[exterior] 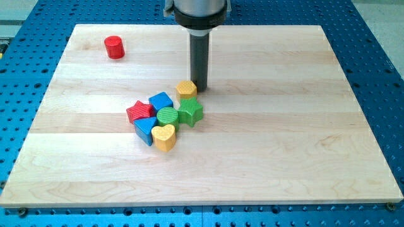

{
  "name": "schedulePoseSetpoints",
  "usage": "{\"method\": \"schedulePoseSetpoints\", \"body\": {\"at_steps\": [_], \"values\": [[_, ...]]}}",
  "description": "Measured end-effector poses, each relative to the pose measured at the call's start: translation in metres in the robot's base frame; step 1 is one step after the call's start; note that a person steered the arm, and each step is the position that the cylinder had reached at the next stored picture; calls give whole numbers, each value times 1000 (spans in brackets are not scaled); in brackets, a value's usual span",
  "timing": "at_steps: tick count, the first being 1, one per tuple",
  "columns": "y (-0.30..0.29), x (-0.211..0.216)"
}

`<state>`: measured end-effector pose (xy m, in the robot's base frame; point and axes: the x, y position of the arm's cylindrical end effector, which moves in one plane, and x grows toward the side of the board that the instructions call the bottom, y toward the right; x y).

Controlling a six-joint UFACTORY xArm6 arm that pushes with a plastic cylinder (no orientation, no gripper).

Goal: Move the red circle slightly to the right

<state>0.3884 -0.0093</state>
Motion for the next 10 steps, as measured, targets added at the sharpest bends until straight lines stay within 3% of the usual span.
{"method": "schedulePoseSetpoints", "body": {"at_steps": [2,3,5,6,7,9,10], "values": [[-3,30],[-13,6],[-148,8],[-245,-11],[-252,-71],[-181,-102],[-197,-130]]}}
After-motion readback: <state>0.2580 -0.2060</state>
